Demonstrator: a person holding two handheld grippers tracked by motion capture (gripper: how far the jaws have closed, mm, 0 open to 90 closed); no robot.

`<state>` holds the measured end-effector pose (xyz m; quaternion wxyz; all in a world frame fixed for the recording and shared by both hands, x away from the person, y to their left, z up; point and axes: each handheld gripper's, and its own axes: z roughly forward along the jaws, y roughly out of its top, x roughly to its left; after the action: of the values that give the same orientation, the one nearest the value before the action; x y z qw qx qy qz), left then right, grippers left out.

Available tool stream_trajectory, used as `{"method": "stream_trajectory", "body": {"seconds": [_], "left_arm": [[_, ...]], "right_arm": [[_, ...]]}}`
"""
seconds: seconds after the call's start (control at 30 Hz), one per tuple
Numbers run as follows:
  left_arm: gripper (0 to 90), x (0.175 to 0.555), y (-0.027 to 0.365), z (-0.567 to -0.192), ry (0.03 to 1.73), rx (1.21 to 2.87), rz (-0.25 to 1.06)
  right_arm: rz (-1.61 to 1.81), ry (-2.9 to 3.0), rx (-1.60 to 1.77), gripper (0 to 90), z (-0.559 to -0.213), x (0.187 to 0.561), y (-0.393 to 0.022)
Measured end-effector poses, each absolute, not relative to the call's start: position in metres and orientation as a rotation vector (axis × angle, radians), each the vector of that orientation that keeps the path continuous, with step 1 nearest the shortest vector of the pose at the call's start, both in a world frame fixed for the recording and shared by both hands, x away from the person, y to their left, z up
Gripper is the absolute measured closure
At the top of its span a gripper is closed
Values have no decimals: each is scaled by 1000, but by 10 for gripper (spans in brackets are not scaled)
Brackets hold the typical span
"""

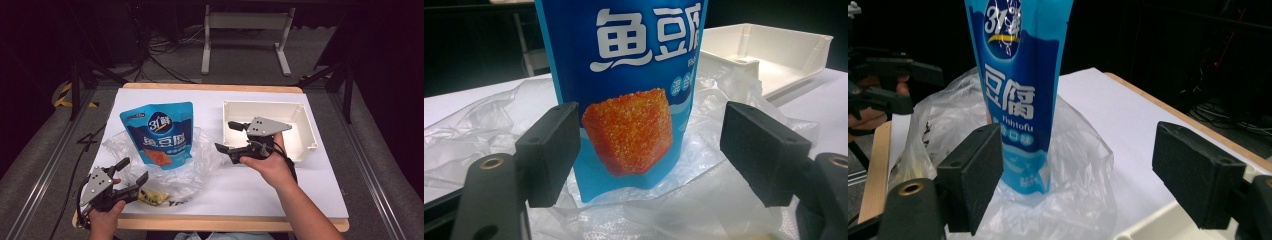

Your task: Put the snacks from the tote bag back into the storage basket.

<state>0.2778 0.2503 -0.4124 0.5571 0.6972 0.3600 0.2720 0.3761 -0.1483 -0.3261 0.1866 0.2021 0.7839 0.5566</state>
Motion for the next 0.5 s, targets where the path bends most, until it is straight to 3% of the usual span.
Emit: {"method": "stream_trajectory", "body": {"seconds": [0.5], "left_arm": [[248, 278, 253, -412, 858, 1636, 642]], "right_arm": [[1668, 2214, 528, 176, -327, 399, -111]]}}
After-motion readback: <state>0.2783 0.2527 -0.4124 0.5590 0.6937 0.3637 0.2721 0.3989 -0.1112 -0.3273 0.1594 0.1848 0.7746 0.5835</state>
